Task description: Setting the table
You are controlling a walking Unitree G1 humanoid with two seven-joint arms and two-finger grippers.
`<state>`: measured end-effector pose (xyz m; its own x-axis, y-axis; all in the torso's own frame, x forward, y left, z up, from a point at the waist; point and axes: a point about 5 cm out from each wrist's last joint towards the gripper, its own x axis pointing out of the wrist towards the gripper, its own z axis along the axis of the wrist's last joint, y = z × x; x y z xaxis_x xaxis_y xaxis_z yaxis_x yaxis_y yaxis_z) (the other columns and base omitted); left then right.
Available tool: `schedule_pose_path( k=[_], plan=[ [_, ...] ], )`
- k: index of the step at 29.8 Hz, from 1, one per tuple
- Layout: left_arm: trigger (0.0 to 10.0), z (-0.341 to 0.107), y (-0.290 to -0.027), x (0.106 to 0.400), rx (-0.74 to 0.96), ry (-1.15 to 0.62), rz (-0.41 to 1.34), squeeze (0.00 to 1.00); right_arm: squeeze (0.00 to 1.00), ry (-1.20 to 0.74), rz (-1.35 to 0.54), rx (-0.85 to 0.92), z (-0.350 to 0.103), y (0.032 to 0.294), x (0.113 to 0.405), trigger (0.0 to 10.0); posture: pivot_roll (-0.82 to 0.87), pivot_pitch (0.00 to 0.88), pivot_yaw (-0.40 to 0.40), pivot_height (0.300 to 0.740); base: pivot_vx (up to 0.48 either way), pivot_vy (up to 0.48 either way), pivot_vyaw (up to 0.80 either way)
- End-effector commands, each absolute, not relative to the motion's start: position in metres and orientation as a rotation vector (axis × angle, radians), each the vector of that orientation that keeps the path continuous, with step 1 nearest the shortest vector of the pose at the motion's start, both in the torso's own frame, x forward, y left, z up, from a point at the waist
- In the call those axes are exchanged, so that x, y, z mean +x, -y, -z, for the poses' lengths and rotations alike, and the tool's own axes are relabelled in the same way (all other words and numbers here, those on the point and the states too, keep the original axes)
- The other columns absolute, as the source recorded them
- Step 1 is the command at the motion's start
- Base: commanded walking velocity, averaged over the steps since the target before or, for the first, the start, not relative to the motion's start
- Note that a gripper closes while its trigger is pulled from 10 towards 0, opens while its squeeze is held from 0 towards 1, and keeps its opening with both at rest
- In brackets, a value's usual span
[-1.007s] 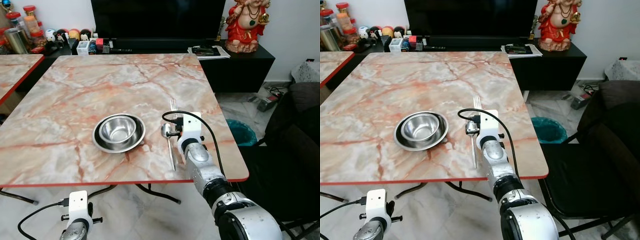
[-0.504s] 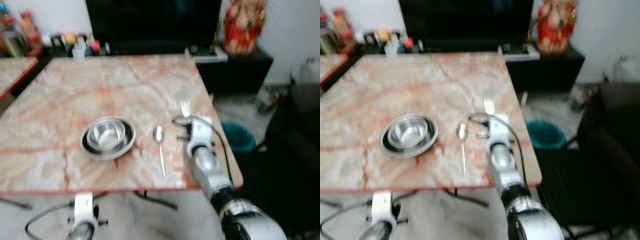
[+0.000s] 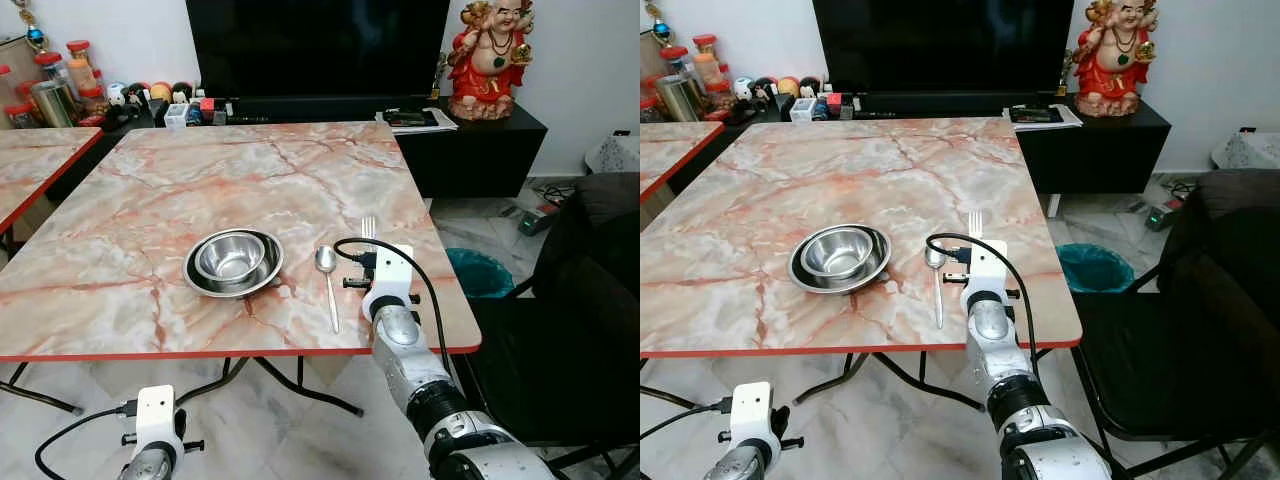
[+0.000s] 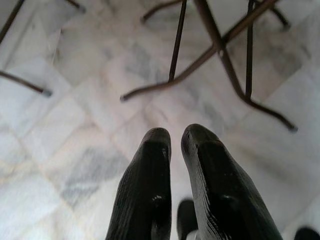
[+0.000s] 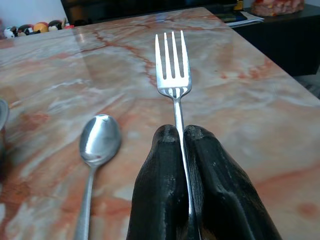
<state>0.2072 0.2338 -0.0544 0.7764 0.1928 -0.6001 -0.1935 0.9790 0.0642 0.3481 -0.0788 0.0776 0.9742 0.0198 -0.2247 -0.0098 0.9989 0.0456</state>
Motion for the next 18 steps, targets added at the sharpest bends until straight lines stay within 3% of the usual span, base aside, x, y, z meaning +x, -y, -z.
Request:
schedule_pose_path(
  k=[1, 9, 18],
  plan=[
    [10.0, 0.056, -0.24, 0.202, 0.014, -0.674, -0.215, 0.0, 0.0, -0.2, -0.017, 0.053, -0.089, 0.075, 0.354, 10.0, 0.07, 0.0, 0.037, 0.714, 0.0, 0.0, 0.0],
    [10.0, 0.062, -0.269, 0.171, 0.023, -0.715, -0.331, 0.0, 0.0, -0.21, -0.041, 0.043, -0.088, 0.075, 0.354, 10.0, 0.09, 0.0, 0.008, 0.714, 0.0, 0.0, 0.0],
    [10.0, 0.067, -0.273, 0.157, 0.023, -0.739, -0.353, 0.0, 0.0, -0.239, -0.053, 0.04, -0.082, 0.069, 0.35, 10.0, 0.09, 0.0, 0.012, 0.714, 0.0, 0.0, 0.0]
  ],
)
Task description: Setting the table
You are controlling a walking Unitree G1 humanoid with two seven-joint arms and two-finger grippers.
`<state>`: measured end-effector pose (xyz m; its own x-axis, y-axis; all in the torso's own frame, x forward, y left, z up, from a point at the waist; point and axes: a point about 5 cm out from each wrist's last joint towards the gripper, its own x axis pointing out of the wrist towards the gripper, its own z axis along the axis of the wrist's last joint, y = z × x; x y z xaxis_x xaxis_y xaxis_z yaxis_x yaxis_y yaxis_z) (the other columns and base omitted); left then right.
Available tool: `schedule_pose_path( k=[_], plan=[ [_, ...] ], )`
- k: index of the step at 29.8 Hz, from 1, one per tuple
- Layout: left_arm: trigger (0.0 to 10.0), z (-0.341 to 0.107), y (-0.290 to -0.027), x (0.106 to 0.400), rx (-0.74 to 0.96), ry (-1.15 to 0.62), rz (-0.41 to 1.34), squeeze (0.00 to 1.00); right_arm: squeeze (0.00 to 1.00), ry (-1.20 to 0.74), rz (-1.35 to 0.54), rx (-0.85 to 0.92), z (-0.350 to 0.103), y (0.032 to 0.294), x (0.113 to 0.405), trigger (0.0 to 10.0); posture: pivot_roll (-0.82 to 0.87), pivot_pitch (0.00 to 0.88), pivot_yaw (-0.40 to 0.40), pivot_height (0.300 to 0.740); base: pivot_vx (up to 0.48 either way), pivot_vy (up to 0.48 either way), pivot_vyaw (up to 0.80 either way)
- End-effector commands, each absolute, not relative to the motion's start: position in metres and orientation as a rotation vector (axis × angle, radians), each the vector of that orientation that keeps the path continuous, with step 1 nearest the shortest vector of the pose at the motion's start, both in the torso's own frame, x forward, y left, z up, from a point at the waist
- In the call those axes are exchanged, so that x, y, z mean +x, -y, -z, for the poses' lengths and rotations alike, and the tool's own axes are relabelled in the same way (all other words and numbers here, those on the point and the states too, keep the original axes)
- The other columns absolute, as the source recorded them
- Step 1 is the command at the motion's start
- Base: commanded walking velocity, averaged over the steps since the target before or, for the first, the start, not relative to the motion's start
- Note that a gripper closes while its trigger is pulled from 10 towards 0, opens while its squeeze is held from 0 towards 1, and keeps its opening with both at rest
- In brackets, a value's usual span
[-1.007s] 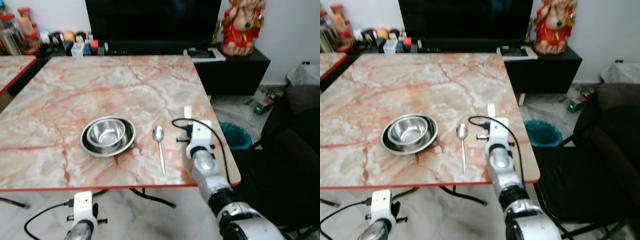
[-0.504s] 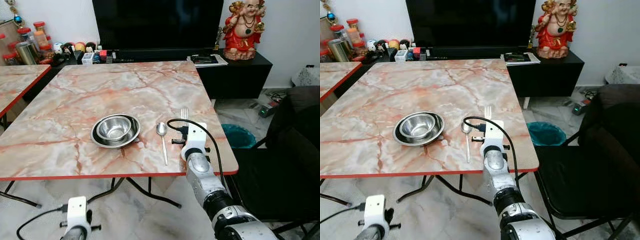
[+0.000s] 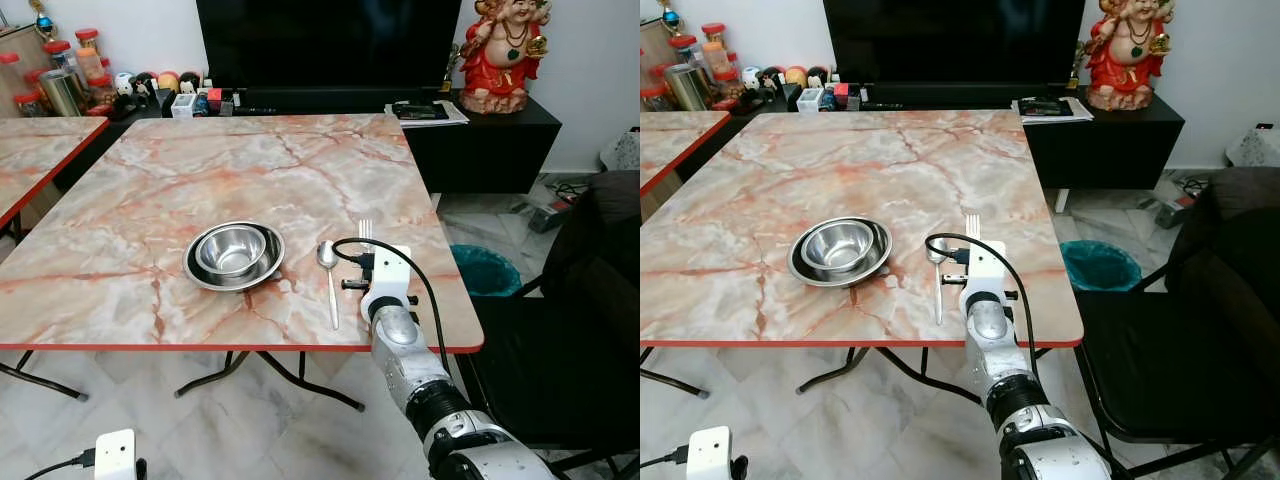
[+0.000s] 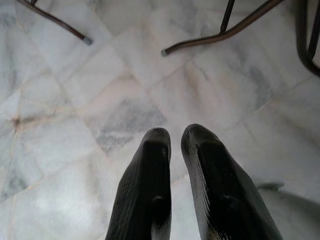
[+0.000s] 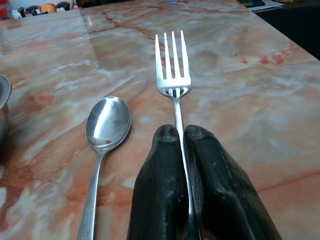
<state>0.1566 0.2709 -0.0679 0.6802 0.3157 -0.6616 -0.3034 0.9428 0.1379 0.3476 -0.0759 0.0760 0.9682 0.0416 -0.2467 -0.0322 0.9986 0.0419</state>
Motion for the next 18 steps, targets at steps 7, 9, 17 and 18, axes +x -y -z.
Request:
schedule_pose_path(
  k=[7, 9, 17, 18],
  plan=[
    [10.0, 0.067, -0.276, 0.152, 0.028, -0.74, -0.35, 0.0, 0.0, -0.263, -0.049, 0.039, -0.084, 0.061, 0.352, 10.0, 0.12, 0.0, 0.019, 0.714, 0.0, 0.0, 0.0],
    [10.0, 0.067, -0.277, 0.151, 0.03, -0.741, -0.35, 0.0, 0.0, -0.266, -0.046, 0.036, -0.084, 0.06, 0.352, 10.0, 0.12, 0.0, 0.022, 0.714, 0.0, 0.0, 0.0],
    [10.0, 0.068, -0.281, 0.144, 0.044, -0.751, -0.342, 0.0, 0.0, -0.274, -0.05, 0.043, -0.09, 0.058, 0.357, 10.0, 0.13, 0.0, 0.035, 0.714, 0.0, 0.0, 0.0],
    [10.0, 0.067, -0.282, 0.143, 0.045, -0.751, -0.342, 0.0, 0.0, -0.283, -0.077, 0.036, -0.09, 0.056, 0.357, 10.0, 0.14, 0.0, 0.034, 0.714, 0.0, 0.0, 0.0]
  ],
)
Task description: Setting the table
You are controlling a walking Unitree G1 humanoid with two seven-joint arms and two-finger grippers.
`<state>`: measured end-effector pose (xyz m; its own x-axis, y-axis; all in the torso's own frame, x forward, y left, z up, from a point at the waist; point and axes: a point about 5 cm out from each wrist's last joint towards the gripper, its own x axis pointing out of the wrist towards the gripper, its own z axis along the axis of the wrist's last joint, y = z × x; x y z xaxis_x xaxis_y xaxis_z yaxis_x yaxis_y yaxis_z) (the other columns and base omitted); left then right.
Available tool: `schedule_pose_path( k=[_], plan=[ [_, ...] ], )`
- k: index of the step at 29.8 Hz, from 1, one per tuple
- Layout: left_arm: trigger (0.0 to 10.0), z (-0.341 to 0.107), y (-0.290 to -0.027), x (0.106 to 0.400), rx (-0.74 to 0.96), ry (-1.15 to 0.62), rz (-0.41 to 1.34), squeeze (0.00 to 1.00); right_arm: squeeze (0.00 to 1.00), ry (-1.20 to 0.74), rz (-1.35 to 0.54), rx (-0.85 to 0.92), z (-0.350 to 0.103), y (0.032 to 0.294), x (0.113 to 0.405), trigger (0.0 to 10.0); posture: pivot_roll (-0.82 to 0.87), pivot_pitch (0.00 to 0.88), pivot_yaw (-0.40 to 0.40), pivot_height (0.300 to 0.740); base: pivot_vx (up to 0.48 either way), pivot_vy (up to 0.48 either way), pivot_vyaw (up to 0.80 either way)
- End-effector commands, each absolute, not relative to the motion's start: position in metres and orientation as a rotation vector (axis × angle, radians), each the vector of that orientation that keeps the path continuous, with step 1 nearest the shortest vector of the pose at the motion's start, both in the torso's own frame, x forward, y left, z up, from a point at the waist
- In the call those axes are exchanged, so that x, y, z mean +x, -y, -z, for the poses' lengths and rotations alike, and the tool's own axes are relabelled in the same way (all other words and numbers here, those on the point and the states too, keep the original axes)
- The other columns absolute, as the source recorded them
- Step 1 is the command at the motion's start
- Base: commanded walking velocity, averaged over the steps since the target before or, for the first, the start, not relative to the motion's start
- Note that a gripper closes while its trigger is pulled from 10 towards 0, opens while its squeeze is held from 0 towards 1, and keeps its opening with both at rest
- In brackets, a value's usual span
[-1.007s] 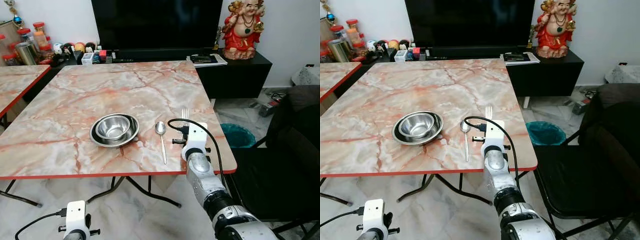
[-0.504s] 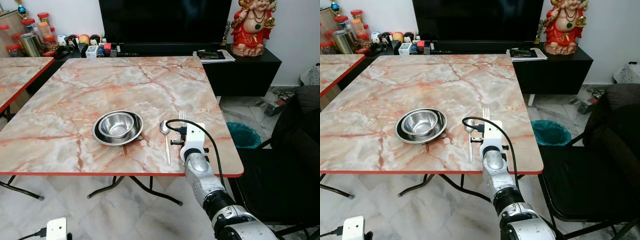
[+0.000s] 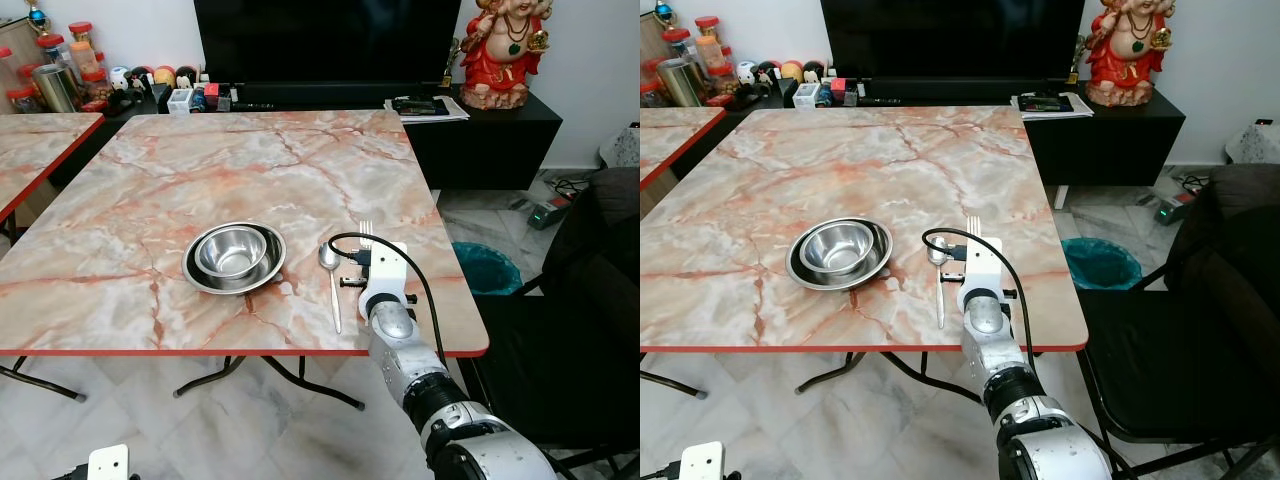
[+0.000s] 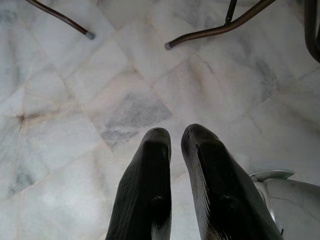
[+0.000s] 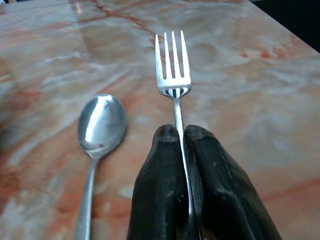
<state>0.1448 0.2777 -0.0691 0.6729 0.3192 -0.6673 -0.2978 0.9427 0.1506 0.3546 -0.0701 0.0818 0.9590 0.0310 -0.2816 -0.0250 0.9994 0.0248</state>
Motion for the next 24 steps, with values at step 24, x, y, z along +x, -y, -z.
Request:
schedule_pose_path(
  k=[24],
  plan=[
    [10.0, 0.068, -0.279, 0.147, 0.016, -0.769, -0.297, 0.0, 0.0, -0.4, -0.039, -0.064, -0.081, 0.067, 0.36, 10.0, 0.15, 0.0, 0.037, 0.714, 0.0, 0.0, 0.0]
  ],
)
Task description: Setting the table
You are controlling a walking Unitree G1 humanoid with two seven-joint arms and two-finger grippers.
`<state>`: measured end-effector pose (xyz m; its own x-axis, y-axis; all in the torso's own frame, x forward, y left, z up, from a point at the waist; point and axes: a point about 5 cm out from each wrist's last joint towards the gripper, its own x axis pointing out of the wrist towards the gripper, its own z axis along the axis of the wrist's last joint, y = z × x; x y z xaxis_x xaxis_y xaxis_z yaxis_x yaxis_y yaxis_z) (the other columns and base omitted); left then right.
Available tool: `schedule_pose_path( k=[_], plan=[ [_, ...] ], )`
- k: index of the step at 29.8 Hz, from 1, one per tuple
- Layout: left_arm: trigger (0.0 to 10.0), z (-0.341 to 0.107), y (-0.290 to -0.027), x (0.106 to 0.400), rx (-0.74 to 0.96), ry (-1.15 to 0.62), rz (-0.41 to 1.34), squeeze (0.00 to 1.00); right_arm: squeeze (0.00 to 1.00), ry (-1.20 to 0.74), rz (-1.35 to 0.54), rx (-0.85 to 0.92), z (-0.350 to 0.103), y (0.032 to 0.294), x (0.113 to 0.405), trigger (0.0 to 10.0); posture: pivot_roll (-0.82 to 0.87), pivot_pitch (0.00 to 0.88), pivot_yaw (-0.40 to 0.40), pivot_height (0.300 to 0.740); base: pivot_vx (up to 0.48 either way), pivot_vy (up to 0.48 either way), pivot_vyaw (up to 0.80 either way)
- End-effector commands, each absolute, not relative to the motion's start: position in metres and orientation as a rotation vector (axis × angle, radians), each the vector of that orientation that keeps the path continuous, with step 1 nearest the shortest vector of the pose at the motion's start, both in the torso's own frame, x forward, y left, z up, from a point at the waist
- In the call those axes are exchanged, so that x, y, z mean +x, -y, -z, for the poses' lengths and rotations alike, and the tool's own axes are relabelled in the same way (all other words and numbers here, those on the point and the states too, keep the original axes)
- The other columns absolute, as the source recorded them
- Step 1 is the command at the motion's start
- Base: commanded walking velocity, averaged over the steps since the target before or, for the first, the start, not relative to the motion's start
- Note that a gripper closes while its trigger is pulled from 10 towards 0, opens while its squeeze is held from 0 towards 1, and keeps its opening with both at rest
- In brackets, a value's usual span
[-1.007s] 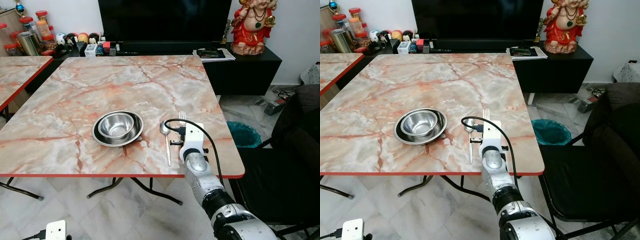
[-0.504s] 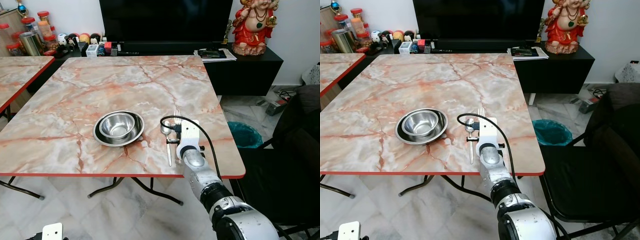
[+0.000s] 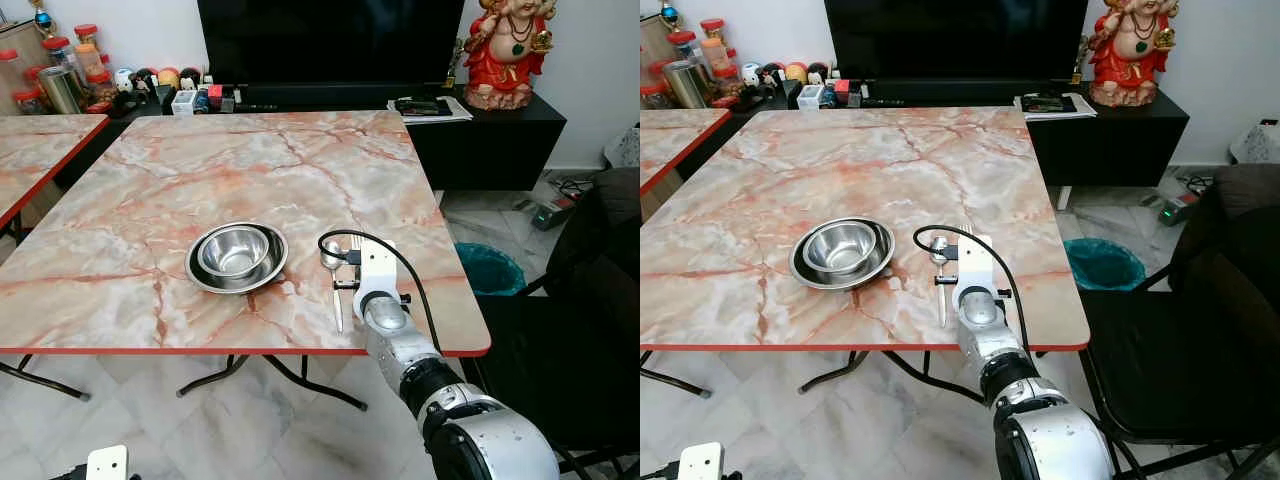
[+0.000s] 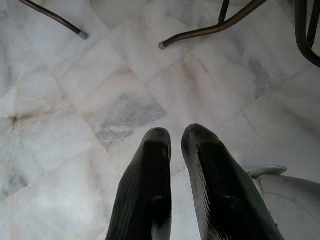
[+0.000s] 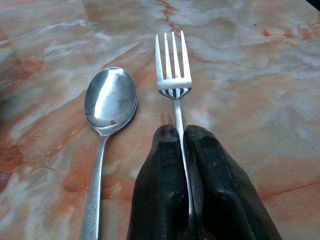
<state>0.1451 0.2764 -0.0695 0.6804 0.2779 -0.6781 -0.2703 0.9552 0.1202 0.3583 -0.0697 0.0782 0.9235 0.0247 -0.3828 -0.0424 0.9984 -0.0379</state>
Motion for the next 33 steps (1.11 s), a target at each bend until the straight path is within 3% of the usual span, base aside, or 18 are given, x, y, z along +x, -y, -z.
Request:
schedule_pose_path(
  k=[1, 30, 31, 32, 33],
  plan=[
    [10.0, 0.0683, -0.2788, 0.1466, 0.016, -0.769, -0.297, 0.0, 0.0, -0.4, -0.039, -0.064, -0.0814, 0.0669, 0.3604, 10.0, 0.15, 0.0, 0.037, 0.714, 0.0, 0.0, 0.0],
    [10.0, 0.0705, -0.2702, 0.1509, -0.02, -0.786, -0.25, 0.0, 0.0, -0.461, -0.002, -0.064, -0.073, 0.0738, 0.3574, 10.0, 0.15, 0.0, 0.036, 0.714, 0.0, 0.0, 0.0],
    [10.0, 0.0706, -0.2701, 0.1508, -0.02, -0.786, -0.25, 0.0, 0.51, -0.461, -0.002, -0.064, -0.073, 0.0738, 0.3574, 10.0, 0.15, 0.0, 0.036, 0.714, 0.0, 0.0, 0.0],
    [10.0, 0.0707, -0.2702, 0.1506, -0.02, -0.787, -0.25, 0.0, 0.7, -0.462, -0.002, -0.064, -0.0729, 0.0737, 0.3574, 10.0, 0.15, 0.0, 0.036, 0.714, 0.0, 0.0, 0.0],
    [10.0, 0.0708, -0.2703, 0.1505, -0.02, -0.788, -0.251, 0.0, 0.71, -0.462, -0.001, -0.062, -0.073, 0.0736, 0.3574, 10.0, 0.15, 0.0, 0.037, 0.714, 0.0, 0.0, 0.0]
  ],
)
